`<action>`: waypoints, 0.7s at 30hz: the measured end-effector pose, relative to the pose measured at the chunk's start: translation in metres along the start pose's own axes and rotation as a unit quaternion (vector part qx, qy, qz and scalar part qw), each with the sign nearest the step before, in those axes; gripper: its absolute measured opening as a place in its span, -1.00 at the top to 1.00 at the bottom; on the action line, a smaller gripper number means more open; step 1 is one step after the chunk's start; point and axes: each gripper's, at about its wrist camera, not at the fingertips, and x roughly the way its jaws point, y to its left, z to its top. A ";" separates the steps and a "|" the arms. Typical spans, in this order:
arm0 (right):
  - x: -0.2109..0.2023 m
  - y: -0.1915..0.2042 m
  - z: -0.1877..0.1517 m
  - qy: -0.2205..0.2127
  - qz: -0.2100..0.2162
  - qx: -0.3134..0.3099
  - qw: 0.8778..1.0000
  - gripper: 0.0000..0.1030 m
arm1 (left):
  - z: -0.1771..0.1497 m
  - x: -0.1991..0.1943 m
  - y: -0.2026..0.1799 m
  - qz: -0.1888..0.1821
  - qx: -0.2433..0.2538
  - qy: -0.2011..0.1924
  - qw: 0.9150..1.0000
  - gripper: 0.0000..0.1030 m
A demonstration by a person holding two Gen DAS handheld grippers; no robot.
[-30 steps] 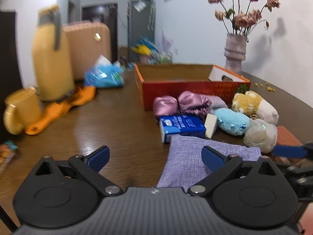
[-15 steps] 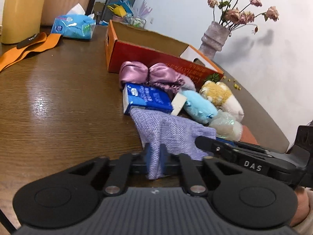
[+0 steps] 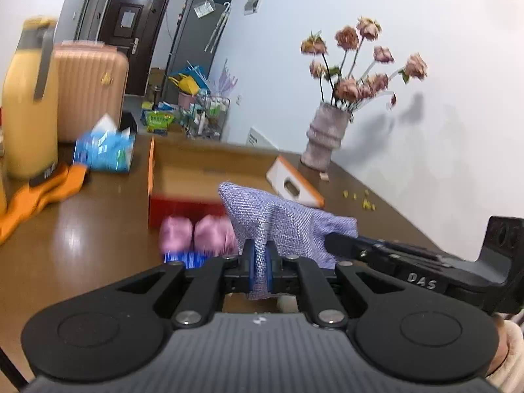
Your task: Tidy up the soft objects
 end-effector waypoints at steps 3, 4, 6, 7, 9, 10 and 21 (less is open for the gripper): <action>0.021 -0.013 0.061 -0.004 0.010 -0.028 1.000 0.80 | 0.058 0.018 -0.006 0.008 0.022 -0.022 0.999 0.86; 0.032 -0.018 0.081 0.000 0.012 -0.031 0.999 0.81 | 0.080 0.028 -0.005 0.021 0.028 -0.031 0.999 0.86; 0.061 -0.032 0.122 0.014 0.011 -0.031 0.999 0.81 | 0.115 0.054 0.004 0.029 0.025 -0.025 0.999 0.86; 0.081 -0.040 0.141 0.026 0.006 -0.029 0.999 0.81 | 0.134 0.072 0.012 0.034 0.015 -0.014 0.999 0.87; 0.126 -0.054 0.168 0.054 -0.007 -0.032 0.998 0.81 | 0.158 0.107 0.026 0.042 0.008 0.009 0.999 0.87; 0.150 -0.061 0.176 0.072 -0.016 -0.030 0.997 0.81 | 0.166 0.126 0.035 0.048 0.007 0.020 0.999 0.87; 0.383 -0.140 0.133 0.262 -0.079 0.021 0.962 0.81 | 0.156 0.330 0.118 0.117 0.002 0.161 0.980 0.84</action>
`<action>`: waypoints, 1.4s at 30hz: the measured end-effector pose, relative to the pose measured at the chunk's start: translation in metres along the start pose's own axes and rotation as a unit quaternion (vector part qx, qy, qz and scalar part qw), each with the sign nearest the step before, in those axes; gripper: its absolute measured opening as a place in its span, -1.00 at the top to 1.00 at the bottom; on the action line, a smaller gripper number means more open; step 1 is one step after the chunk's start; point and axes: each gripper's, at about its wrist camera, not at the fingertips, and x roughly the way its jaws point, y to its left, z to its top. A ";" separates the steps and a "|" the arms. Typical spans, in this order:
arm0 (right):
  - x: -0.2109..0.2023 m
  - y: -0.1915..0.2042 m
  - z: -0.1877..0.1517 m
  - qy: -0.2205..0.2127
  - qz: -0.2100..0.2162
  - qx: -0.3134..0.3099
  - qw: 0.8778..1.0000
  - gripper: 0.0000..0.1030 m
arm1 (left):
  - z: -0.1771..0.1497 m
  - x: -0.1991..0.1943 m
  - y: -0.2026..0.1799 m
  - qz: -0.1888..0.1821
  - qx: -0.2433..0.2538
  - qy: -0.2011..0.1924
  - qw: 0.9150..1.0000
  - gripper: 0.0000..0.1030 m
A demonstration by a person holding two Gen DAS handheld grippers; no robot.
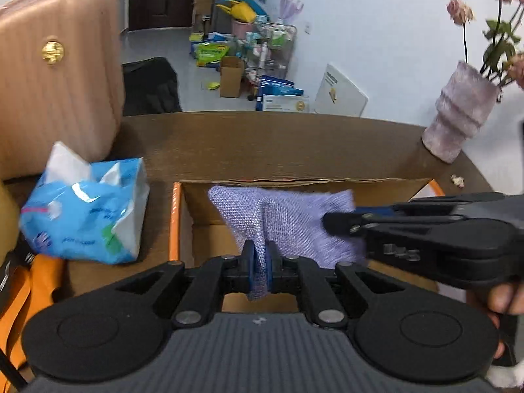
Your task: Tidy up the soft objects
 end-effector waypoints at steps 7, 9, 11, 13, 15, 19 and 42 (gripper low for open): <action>0.031 0.000 -0.007 0.020 0.009 0.002 1.000 0.55 | -0.001 0.007 0.008 0.016 0.029 -0.007 0.999 0.45; 0.022 0.000 -0.009 0.005 -0.002 0.004 1.000 0.42 | -0.005 0.000 0.009 0.013 0.043 -0.021 0.999 0.16; 0.001 -0.001 -0.009 -0.015 -0.005 0.001 1.000 0.44 | -0.005 -0.012 0.003 0.030 0.062 -0.029 0.997 0.09; -0.028 -0.003 -0.009 -0.033 -0.008 -0.007 0.999 0.44 | -0.002 -0.028 0.002 0.035 0.062 -0.041 0.997 0.08; -0.060 -0.006 -0.010 -0.055 -0.019 -0.017 0.998 0.41 | 0.000 -0.052 0.002 0.040 0.054 -0.051 0.996 0.00; -0.143 -0.015 -0.025 -0.114 -0.062 -0.025 0.991 -0.07 | -0.005 -0.116 0.001 0.067 0.053 -0.092 0.992 -0.42; -0.376 0.023 -0.251 -0.296 -0.089 -0.058 0.949 -0.58 | -0.225 -0.329 -0.063 0.161 0.053 -0.285 0.943 -0.75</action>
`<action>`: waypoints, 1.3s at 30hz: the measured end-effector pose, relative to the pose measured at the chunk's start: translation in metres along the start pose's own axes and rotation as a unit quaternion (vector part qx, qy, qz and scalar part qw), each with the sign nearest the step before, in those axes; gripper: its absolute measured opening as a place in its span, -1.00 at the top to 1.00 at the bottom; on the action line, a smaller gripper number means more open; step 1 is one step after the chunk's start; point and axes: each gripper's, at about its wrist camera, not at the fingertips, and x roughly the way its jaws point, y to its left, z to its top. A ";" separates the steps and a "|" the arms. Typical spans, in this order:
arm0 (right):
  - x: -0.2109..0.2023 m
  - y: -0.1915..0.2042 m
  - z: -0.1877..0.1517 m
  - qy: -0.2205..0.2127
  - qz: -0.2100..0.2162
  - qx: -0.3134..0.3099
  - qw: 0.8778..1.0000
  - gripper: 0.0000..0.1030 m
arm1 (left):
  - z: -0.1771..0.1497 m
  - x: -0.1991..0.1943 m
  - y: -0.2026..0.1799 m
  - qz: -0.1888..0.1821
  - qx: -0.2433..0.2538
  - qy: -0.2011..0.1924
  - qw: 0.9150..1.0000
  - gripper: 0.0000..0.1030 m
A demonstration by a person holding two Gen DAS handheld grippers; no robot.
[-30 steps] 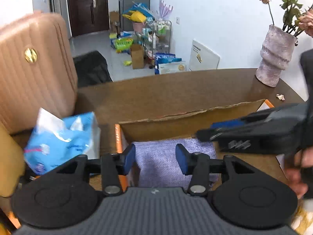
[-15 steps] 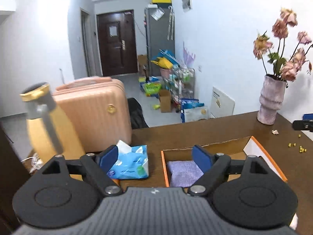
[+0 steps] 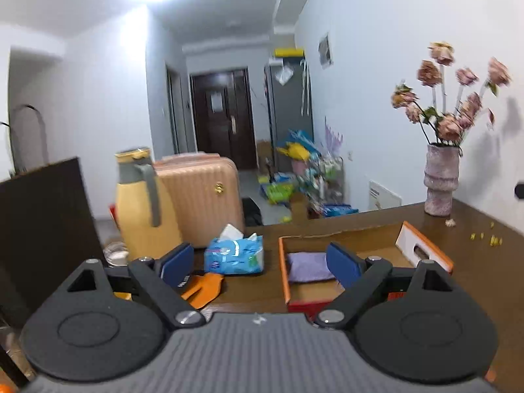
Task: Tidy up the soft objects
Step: 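Open both tools over the box and pull them back, then grasp the white block with the left tool while the right tool grasps the snack packet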
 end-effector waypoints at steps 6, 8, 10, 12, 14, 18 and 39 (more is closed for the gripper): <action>-0.076 0.027 -0.079 -0.045 0.018 -0.012 0.999 -0.70 | -0.078 -0.084 -0.017 0.014 -0.006 -0.059 0.998 -0.90; -0.095 0.033 -0.105 -0.053 0.023 -0.001 0.998 -0.72 | -0.102 -0.108 -0.020 0.011 -0.012 -0.070 0.997 -0.92; -0.116 0.046 -0.137 -0.057 0.015 -0.002 0.998 -0.80 | -0.126 -0.131 -0.021 0.004 -0.023 -0.078 0.997 -0.94; -0.132 0.059 -0.163 -0.065 0.002 -0.006 0.998 -0.81 | -0.146 -0.150 -0.019 -0.004 -0.034 -0.082 0.996 -0.96; -0.146 0.074 -0.187 -0.066 -0.012 0.002 0.998 -0.81 | -0.159 -0.158 -0.020 -0.018 -0.032 -0.070 0.997 -0.96; -0.160 0.095 -0.207 -0.055 0.024 -0.021 0.998 -0.81 | -0.170 -0.164 -0.028 -0.030 0.003 -0.072 0.997 -0.96; -0.093 0.071 -0.226 0.027 -0.003 0.014 1.000 -0.75 | -0.180 -0.088 -0.068 -0.077 0.013 0.010 0.997 -0.95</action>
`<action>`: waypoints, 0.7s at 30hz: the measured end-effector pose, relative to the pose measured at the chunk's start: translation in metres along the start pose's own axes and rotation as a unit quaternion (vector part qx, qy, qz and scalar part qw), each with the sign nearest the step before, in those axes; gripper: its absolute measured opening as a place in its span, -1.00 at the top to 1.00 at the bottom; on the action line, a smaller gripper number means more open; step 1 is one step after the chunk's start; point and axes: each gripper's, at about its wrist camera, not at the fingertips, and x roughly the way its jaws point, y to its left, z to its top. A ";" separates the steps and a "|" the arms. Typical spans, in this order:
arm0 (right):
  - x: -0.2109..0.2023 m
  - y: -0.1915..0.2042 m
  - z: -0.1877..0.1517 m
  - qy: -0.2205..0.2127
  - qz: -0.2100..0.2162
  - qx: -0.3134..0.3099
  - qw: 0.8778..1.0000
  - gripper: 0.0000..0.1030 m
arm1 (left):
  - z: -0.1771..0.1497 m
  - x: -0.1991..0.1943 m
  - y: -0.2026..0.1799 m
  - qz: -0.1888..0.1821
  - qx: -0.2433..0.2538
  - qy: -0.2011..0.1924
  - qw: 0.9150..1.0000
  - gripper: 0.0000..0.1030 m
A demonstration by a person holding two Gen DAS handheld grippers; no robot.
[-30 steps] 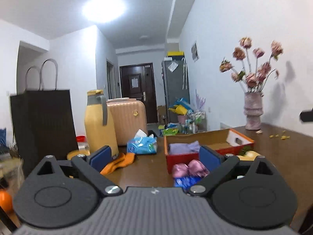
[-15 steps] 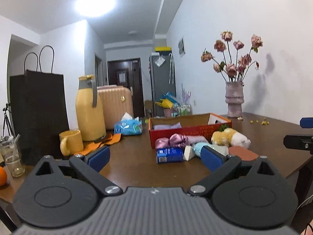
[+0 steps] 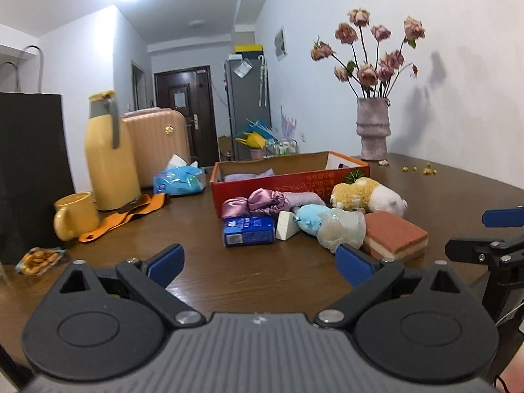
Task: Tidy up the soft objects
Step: 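Grasp the white block with the left tool while the right tool grasps the snack packet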
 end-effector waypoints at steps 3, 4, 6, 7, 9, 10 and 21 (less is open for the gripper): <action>0.024 -0.014 0.013 0.013 0.007 0.012 1.000 -0.63 | 0.011 0.032 0.001 -0.013 0.001 0.014 1.000 -0.68; 0.032 -0.018 0.018 0.016 0.009 0.015 1.000 -0.56 | 0.016 0.044 0.002 -0.016 0.003 0.024 1.000 -0.39; 0.053 -0.027 0.032 0.023 0.013 0.024 0.999 -0.41 | 0.028 0.076 0.004 -0.031 -0.001 0.050 0.998 -0.14; 0.065 -0.032 0.040 0.027 0.018 0.033 0.999 -0.31 | 0.034 0.091 0.005 -0.042 -0.005 0.060 0.997 -0.05; 0.092 -0.040 0.054 0.044 0.026 0.049 0.997 -0.10 | 0.045 0.123 0.006 -0.057 -0.006 0.074 0.996 0.07; 0.107 -0.043 0.062 0.054 0.031 0.054 0.997 0.03 | 0.049 0.135 0.005 -0.061 -0.002 0.080 0.995 0.09; 0.230 -0.048 0.075 0.157 -0.003 0.056 0.986 0.23 | 0.049 0.235 0.004 -0.132 0.007 0.165 0.977 0.23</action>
